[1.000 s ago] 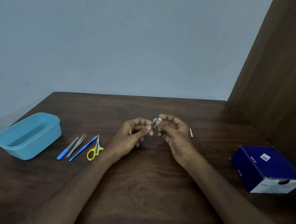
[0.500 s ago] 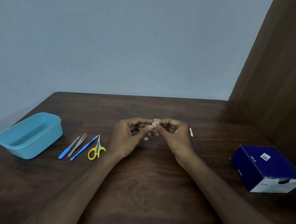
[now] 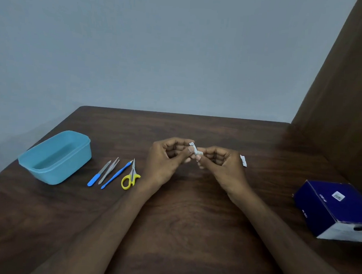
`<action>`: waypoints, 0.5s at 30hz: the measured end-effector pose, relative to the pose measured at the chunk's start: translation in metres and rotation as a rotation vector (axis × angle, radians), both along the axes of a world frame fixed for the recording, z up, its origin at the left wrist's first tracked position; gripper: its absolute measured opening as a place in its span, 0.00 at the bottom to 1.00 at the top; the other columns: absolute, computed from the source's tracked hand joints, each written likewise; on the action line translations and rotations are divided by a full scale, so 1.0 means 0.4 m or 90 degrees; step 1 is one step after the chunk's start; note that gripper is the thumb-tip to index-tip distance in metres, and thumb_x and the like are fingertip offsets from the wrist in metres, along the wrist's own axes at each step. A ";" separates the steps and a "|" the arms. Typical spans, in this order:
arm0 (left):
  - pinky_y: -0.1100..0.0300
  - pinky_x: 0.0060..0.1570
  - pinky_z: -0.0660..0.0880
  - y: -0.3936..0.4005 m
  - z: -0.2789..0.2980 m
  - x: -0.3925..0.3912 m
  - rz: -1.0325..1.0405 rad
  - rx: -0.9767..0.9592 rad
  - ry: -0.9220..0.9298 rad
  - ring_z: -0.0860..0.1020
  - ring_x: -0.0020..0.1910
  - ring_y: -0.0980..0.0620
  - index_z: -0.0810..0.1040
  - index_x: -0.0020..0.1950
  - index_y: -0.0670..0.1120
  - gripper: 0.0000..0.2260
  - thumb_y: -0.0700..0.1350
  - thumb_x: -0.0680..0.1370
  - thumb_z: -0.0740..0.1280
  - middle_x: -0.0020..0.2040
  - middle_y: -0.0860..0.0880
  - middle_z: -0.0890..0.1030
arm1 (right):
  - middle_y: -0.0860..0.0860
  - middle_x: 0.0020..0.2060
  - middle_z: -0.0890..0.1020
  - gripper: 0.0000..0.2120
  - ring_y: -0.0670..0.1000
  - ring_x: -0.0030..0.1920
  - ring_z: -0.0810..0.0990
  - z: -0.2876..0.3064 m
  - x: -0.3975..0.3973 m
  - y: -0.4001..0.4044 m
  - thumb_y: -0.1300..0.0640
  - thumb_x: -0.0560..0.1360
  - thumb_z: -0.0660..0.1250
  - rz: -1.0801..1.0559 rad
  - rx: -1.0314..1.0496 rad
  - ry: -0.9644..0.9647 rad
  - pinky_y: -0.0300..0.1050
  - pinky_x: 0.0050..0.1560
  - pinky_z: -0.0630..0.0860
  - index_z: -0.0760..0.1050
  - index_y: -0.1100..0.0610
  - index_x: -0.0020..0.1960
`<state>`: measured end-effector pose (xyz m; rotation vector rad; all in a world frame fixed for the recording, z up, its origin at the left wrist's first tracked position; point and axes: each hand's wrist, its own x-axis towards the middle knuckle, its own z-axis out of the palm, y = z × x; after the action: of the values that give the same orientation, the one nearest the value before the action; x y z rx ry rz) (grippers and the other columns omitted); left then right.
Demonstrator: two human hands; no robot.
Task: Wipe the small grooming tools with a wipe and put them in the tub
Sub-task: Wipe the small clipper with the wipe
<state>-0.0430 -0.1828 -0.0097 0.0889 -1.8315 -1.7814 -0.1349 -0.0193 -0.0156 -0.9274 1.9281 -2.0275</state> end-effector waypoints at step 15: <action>0.59 0.44 0.85 0.001 -0.015 -0.009 0.007 0.042 -0.012 0.89 0.44 0.49 0.86 0.54 0.37 0.07 0.38 0.78 0.77 0.44 0.42 0.89 | 0.54 0.42 0.89 0.12 0.47 0.39 0.85 0.002 0.000 0.016 0.60 0.72 0.77 0.009 -0.009 -0.041 0.39 0.45 0.82 0.85 0.61 0.55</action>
<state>-0.0467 -0.1823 -0.0156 0.1409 -1.7813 -1.8402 -0.1350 -0.0131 -0.0147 -0.8656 1.8700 -2.0400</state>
